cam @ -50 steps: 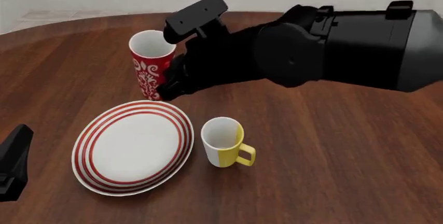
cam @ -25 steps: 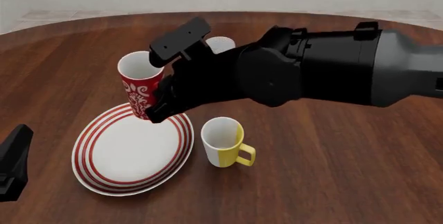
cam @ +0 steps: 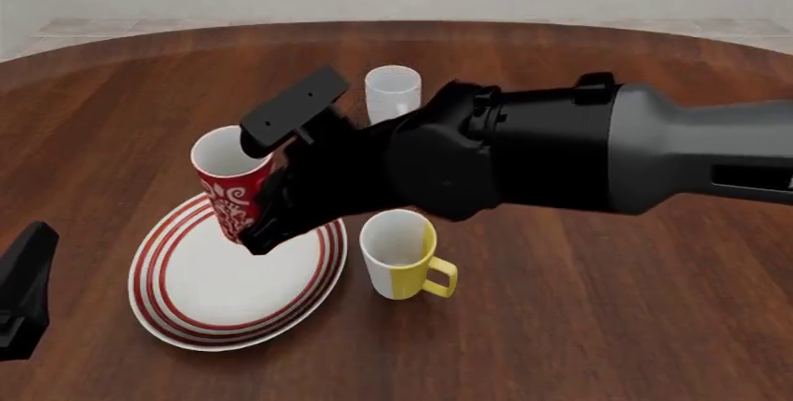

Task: Pick up the red mug and put it on the plate

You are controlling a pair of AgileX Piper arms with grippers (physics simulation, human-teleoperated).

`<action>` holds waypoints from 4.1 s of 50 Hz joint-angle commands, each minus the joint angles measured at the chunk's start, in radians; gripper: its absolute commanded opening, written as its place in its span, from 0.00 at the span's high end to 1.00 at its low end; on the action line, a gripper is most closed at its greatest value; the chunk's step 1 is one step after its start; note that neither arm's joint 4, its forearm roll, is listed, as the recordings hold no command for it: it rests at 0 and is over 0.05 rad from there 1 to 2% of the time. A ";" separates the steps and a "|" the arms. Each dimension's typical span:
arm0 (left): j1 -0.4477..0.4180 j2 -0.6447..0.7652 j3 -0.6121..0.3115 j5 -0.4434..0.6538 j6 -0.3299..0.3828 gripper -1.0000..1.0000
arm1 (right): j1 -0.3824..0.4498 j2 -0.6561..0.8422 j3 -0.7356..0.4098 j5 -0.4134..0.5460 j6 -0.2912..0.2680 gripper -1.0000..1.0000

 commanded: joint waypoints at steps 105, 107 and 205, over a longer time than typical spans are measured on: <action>0.010 0.000 0.002 -0.008 -0.014 0.00 | 0.032 0.199 -0.059 -0.055 0.004 1.00; 0.010 0.000 -0.001 -0.005 -0.014 0.00 | 0.029 0.203 -0.060 -0.057 0.003 1.00; 0.017 0.000 -0.003 -0.005 -0.021 0.00 | 0.018 0.282 -0.085 -0.057 -0.020 1.00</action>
